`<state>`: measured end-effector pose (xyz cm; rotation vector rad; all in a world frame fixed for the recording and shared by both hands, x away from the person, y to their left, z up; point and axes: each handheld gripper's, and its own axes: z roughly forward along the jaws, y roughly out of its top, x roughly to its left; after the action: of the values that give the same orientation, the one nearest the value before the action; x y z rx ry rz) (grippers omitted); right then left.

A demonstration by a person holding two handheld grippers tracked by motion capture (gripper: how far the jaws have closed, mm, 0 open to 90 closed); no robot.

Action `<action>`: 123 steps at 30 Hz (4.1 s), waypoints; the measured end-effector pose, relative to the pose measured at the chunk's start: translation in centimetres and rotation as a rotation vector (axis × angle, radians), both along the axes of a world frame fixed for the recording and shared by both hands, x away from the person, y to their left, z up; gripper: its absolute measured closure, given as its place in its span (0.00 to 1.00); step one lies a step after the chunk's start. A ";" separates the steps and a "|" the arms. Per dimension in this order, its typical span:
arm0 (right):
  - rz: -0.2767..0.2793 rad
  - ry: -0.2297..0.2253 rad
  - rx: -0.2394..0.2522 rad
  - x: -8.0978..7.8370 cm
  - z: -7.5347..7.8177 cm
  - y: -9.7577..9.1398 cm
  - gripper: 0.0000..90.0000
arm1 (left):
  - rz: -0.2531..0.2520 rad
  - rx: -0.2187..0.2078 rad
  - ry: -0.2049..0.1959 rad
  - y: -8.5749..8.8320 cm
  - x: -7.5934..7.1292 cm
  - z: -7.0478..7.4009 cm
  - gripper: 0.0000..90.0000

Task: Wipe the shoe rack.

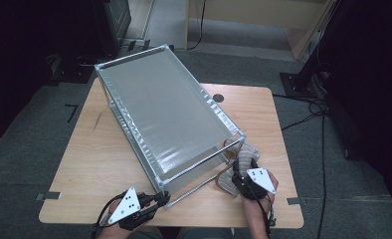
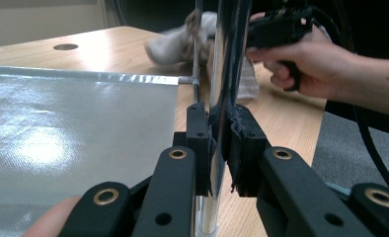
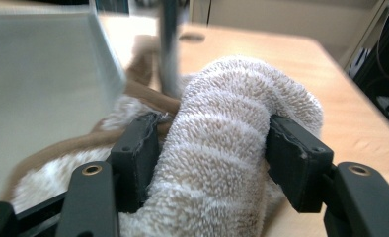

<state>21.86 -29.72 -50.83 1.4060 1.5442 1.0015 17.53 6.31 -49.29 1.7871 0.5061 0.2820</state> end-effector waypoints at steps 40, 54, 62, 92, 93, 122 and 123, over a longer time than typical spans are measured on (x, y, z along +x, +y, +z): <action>-0.031 0.033 -0.014 0.2 4.1 -2.3 0.33 | 0.072 0.015 0.003 1.2 1.0 0.1 0.91; 0.142 0.030 0.060 4.8 4.6 2.8 0.85 | 0.146 0.002 0.025 2.5 1.5 0.0 0.90; 0.157 -0.001 0.078 6.3 4.1 2.3 0.91 | 0.110 0.006 0.036 0.3 0.9 0.1 0.90; 0.019 0.374 -0.026 2.9 -0.5 -7.8 0.57 | 0.104 0.021 0.032 -7.8 1.5 0.1 0.90; 0.012 0.360 -0.033 2.7 -0.5 -7.6 0.67 | 0.102 0.020 0.032 -8.2 1.5 0.1 0.90; 0.488 0.024 0.161 -5.2 5.9 3.0 0.64 | 0.281 0.122 0.139 -2.1 6.6 -2.1 0.58; 0.499 0.017 0.163 -5.4 5.9 3.1 0.64 | 0.278 0.113 0.145 -2.1 6.9 -2.1 0.57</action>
<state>16.44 -26.58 -44.94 1.1551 1.9121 1.4390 24.46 4.22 -51.40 1.8543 0.8595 0.3803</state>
